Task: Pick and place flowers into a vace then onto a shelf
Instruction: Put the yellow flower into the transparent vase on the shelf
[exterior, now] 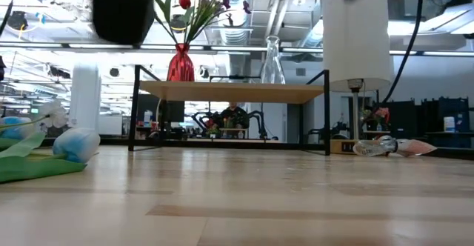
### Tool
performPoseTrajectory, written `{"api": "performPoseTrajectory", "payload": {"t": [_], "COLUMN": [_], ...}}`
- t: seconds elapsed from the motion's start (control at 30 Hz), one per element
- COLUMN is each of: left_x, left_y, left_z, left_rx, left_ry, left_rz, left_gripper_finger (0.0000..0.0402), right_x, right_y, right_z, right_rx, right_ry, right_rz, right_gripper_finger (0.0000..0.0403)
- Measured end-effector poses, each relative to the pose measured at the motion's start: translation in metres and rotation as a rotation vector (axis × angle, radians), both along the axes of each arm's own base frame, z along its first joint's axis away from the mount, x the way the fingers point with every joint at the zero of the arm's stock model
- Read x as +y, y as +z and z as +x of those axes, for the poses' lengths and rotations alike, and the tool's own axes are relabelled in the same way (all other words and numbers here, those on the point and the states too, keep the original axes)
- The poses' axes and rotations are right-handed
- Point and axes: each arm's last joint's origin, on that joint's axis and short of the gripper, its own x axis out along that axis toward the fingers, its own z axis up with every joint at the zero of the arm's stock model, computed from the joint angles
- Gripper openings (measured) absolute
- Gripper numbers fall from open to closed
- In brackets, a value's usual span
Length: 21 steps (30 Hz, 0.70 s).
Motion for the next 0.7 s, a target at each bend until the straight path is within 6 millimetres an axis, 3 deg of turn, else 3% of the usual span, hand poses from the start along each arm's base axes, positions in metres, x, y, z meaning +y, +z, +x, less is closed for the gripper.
{"api": "performPoseTrajectory", "payload": {"t": [0.13,0.53,0.7], "left_x": [0.009,0.016,0.018], "left_y": [0.002,0.008,0.008], "left_z": [-0.004,-0.01,-0.01], "left_rx": [0.0,-0.023,-0.025], "left_ry": [0.118,0.336,0.401], "left_rz": [0.01,0.048,0.053], "left_gripper_finger": [0.0003,0.0002,0.0002], "right_x": [-0.004,-0.026,-0.034], "right_y": [0.032,0.086,0.114], "right_z": [-0.005,-0.03,-0.046], "right_rx": [-0.01,0.26,0.407], "right_ry": [-0.15,-0.867,-1.133], "right_rz": [-0.174,-0.696,-0.753], "right_gripper_finger": [0.0013,0.0001,0.0002]}}
